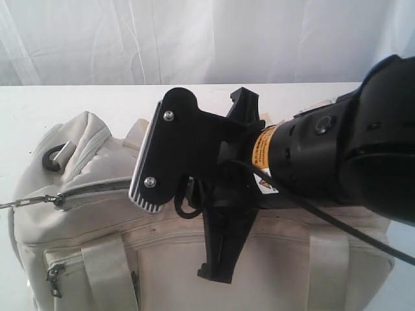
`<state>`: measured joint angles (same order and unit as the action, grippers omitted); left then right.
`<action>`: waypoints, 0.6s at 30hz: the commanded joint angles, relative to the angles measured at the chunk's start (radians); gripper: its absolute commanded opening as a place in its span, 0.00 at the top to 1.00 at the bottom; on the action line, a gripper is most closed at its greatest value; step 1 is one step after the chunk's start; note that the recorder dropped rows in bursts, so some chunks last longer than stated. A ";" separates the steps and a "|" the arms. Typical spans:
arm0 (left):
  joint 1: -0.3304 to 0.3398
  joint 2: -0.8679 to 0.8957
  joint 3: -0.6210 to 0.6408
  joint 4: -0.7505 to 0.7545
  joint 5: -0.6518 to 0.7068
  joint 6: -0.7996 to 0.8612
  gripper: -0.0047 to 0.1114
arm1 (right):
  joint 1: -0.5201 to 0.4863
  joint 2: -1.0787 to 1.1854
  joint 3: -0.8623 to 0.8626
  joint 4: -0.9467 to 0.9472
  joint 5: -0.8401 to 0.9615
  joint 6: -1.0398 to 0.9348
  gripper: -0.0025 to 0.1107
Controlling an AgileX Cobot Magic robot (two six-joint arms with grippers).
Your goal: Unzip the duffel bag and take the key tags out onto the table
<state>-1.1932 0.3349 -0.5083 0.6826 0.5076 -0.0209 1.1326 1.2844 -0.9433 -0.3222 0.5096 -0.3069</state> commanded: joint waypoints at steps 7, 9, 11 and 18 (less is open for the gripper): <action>0.004 -0.020 -0.010 -0.133 -0.001 -0.006 0.96 | 0.014 -0.057 -0.003 0.016 -0.278 -0.001 0.42; 0.004 -0.020 -0.010 -0.154 -0.005 -0.003 0.96 | 0.038 -0.055 -0.003 0.016 -0.342 -0.003 0.42; 0.004 -0.020 -0.010 -0.166 -0.012 -0.003 0.96 | 0.058 -0.042 -0.003 0.014 -0.357 -0.003 0.42; 0.004 -0.020 -0.010 -0.179 -0.044 -0.003 0.96 | 0.122 0.029 -0.003 0.011 -0.344 -0.009 0.42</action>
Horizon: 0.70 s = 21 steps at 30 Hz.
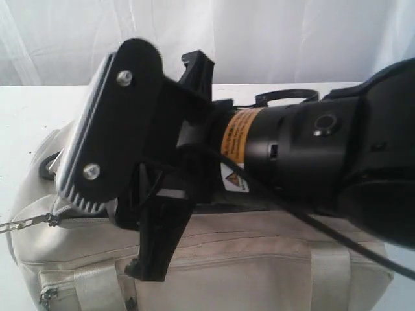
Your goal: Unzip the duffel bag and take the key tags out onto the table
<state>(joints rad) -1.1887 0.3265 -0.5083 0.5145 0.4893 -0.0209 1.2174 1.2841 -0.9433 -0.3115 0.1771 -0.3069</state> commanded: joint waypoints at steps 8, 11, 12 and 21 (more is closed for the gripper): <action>0.000 -0.011 -0.010 -0.011 0.006 -0.003 0.96 | 0.150 0.036 -0.003 0.001 0.009 -0.009 0.42; 0.000 -0.011 -0.010 -0.011 -0.024 -0.003 0.96 | 0.158 0.056 -0.003 -0.001 0.042 -0.009 0.43; 0.000 -0.011 -0.010 -0.011 -0.035 -0.003 0.96 | 0.158 0.066 -0.003 -0.007 0.042 -0.009 0.43; 0.000 -0.011 -0.010 -0.011 -0.067 -0.005 0.96 | 0.158 0.182 -0.003 -0.162 -0.053 -0.009 0.43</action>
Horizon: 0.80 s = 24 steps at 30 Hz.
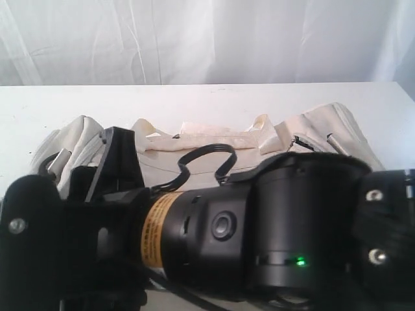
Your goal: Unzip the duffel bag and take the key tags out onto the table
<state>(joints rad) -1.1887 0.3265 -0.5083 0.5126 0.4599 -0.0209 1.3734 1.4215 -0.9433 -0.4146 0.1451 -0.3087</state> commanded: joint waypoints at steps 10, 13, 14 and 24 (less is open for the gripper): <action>0.000 -0.013 -0.010 -0.011 -0.055 -0.008 0.96 | -0.005 0.066 -0.003 -0.140 -0.033 -0.007 0.63; 0.000 -0.013 -0.010 -0.011 -0.118 -0.011 0.96 | -0.015 0.064 -0.003 -0.140 -0.035 -0.007 0.78; 0.000 -0.013 -0.010 -0.014 -0.119 -0.021 0.96 | -0.018 0.064 -0.005 -0.140 -0.035 -0.007 0.81; 0.000 -0.013 -0.040 -0.022 0.014 -0.324 0.96 | -0.018 0.064 -0.106 -0.148 0.194 0.018 0.98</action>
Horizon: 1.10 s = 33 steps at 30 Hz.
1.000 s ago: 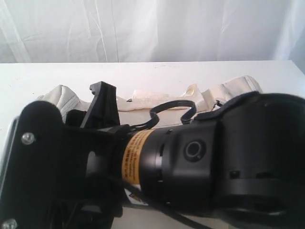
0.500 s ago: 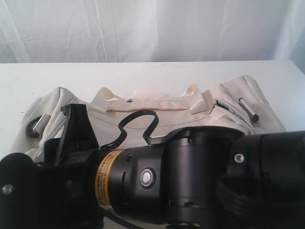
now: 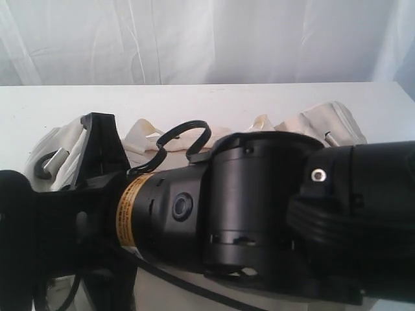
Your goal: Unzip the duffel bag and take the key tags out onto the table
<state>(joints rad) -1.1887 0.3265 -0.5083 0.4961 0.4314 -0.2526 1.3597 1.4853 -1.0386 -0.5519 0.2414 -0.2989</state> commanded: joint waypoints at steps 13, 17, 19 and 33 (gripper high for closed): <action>0.000 -0.013 -0.222 -0.047 0.155 -0.097 0.96 | -0.004 0.000 -0.011 -0.034 0.100 0.096 0.98; 0.000 -0.013 -0.261 -0.113 0.252 -0.091 0.96 | -0.004 0.000 -0.011 -0.057 0.107 0.096 0.98; 0.000 -0.013 -0.261 -0.132 0.323 -0.091 0.96 | -0.006 0.000 -0.011 -0.061 0.140 0.098 0.98; 0.000 -0.009 -0.011 -0.350 0.148 -0.169 0.92 | -0.006 0.000 -0.011 -0.096 0.116 0.149 0.98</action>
<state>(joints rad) -1.1887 0.3187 -0.5942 0.1962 0.6866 -0.4112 1.3627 1.4911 -1.0526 -0.6323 0.3621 -0.1603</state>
